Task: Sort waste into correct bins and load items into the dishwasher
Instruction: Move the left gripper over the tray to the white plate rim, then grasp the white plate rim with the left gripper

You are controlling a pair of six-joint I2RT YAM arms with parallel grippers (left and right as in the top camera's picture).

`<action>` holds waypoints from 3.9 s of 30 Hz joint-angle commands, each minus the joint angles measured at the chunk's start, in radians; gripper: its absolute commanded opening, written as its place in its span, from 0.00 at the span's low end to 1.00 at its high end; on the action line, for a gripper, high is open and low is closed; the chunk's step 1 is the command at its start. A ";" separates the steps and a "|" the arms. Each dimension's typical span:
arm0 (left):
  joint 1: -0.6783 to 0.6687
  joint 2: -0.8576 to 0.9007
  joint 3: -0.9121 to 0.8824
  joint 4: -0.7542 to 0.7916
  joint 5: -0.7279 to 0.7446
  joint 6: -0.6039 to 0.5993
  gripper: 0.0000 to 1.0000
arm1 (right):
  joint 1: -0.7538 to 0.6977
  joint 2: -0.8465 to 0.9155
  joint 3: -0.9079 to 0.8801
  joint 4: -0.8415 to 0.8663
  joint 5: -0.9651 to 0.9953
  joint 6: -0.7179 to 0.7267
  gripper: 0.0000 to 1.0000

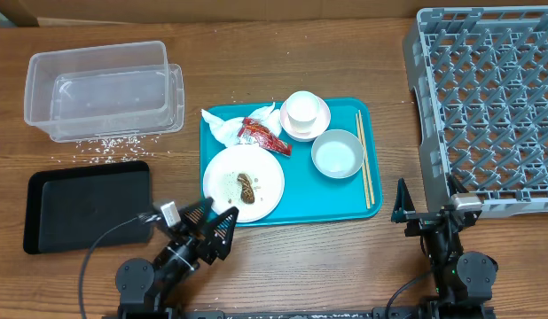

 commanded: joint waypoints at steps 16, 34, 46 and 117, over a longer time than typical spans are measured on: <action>-0.006 0.019 0.178 0.172 0.272 -0.303 1.00 | 0.004 -0.008 -0.010 0.004 0.009 0.001 1.00; -0.111 0.744 1.084 -0.978 -0.098 0.557 1.00 | 0.004 -0.008 -0.010 0.004 0.009 0.001 1.00; -0.548 1.099 1.337 -1.172 -0.352 0.423 1.00 | 0.004 -0.008 -0.010 0.004 0.009 0.001 1.00; -0.806 2.012 1.333 -0.819 -1.003 -0.004 0.30 | 0.004 -0.008 -0.010 0.004 0.009 0.001 1.00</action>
